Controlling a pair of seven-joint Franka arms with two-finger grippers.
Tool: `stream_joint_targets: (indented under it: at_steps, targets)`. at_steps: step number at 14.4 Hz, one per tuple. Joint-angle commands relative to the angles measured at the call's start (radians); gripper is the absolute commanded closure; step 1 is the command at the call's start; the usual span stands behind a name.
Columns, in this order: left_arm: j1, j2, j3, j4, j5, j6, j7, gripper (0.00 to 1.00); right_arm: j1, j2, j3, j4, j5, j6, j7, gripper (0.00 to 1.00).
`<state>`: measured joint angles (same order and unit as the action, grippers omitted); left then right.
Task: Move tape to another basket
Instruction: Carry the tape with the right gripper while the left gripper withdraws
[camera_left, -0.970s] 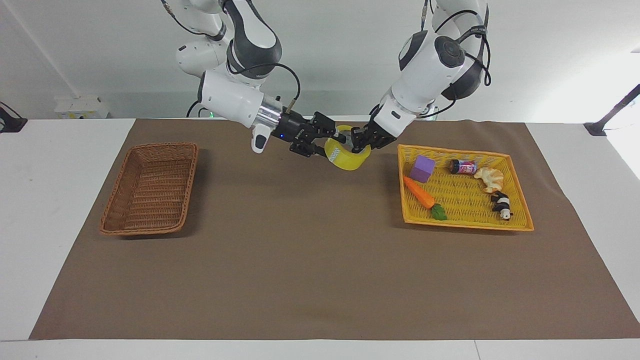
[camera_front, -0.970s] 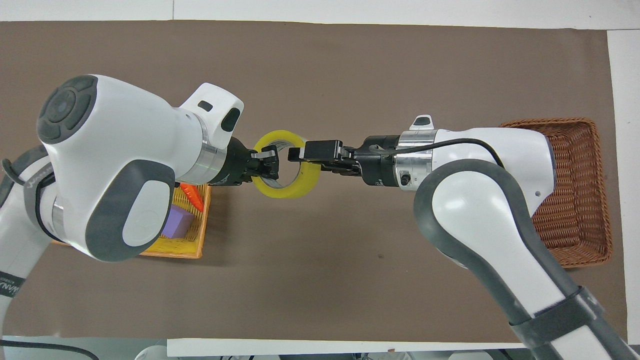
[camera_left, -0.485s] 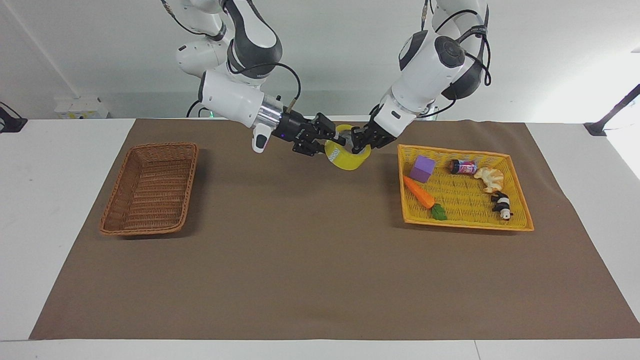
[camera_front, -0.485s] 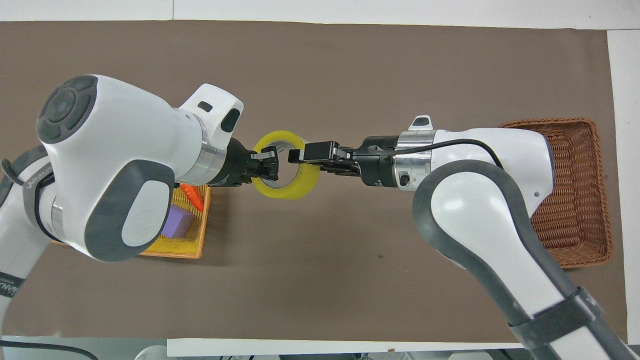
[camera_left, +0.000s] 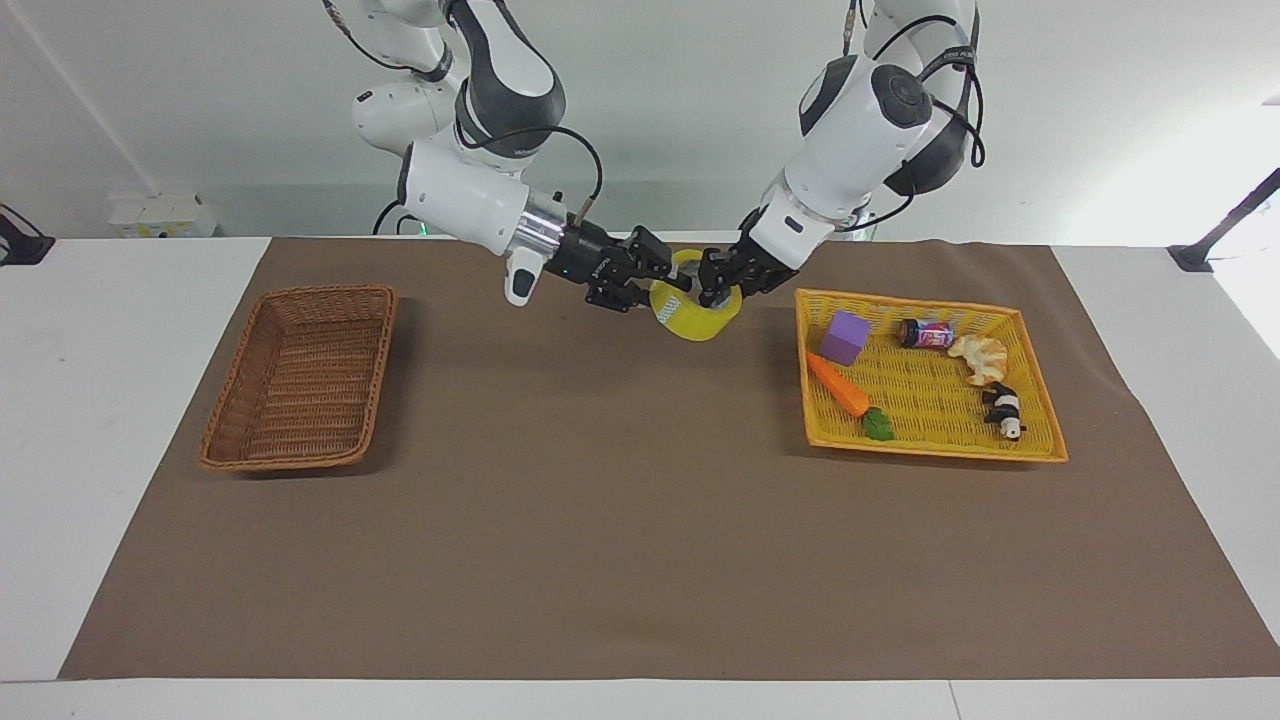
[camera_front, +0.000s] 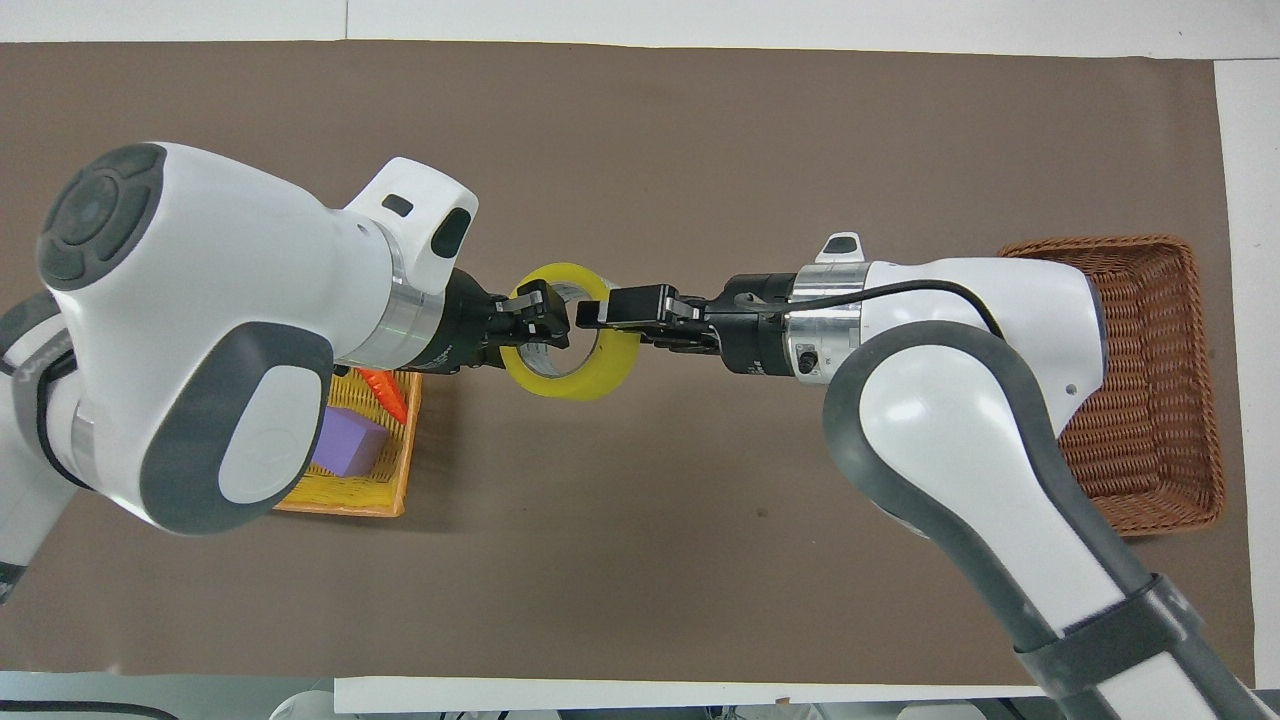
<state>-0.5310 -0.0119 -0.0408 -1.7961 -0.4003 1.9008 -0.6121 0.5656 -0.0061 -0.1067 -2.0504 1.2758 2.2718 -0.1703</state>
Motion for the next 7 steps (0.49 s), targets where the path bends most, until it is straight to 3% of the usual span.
stream_joint_targets:
  at_steps: [1,5,7]
  targets:
    - [0.049,-0.013,0.022,0.111,0.052,-0.158,-0.023,0.0,-0.041,-0.031,-0.001,-0.014,-0.015,-0.043,-0.014,1.0]
    - [0.158,-0.026,0.022,0.118,0.231,-0.201,0.059,0.0,-0.283,-0.046,-0.002,-0.013,-0.117,-0.279,-0.115,1.0]
    - [0.242,-0.031,0.022,0.106,0.258,-0.212,0.158,0.0,-0.438,-0.048,-0.002,-0.01,-0.142,-0.407,-0.182,1.0]
